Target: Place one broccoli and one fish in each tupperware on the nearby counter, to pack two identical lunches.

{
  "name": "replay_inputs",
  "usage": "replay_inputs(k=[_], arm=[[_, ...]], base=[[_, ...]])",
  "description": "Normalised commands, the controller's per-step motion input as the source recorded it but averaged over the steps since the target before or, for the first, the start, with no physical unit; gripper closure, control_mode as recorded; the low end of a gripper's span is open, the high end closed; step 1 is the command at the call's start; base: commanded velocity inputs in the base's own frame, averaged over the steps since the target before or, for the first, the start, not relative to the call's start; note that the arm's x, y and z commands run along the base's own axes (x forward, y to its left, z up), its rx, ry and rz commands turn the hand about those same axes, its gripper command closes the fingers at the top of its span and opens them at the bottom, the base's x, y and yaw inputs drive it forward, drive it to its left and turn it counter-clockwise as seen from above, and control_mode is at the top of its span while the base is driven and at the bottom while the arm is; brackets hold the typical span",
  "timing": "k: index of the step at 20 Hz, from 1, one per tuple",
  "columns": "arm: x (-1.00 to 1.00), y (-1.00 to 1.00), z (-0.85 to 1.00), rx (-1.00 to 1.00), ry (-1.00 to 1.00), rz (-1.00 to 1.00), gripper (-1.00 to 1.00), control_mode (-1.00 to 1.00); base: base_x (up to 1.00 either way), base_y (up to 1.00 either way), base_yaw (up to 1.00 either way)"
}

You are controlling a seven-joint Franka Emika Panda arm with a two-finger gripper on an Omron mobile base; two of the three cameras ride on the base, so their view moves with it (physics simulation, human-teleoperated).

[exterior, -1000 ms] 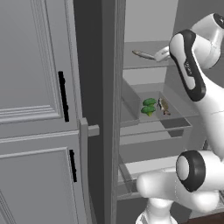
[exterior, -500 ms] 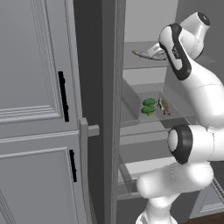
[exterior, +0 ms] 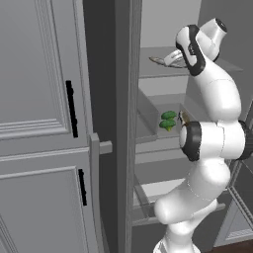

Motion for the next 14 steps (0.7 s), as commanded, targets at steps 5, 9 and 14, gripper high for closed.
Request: replay_inputs(k=[5, 9, 14], arm=[[0.58, -0.11, -0.18, 0.00, 0.00, 0.09, -1.00, -1.00], [0.52, -0.03, -0.14, 0.00, 0.00, 0.08, -1.00, -1.00], [0.36, 0.00, -0.33, -0.03, 0.00, 0.05, 1.00, -1.00]], base=[[0.00, 0.00, 0.00], [0.00, 0.00, 0.00], [0.00, 0.00, 0.00]])
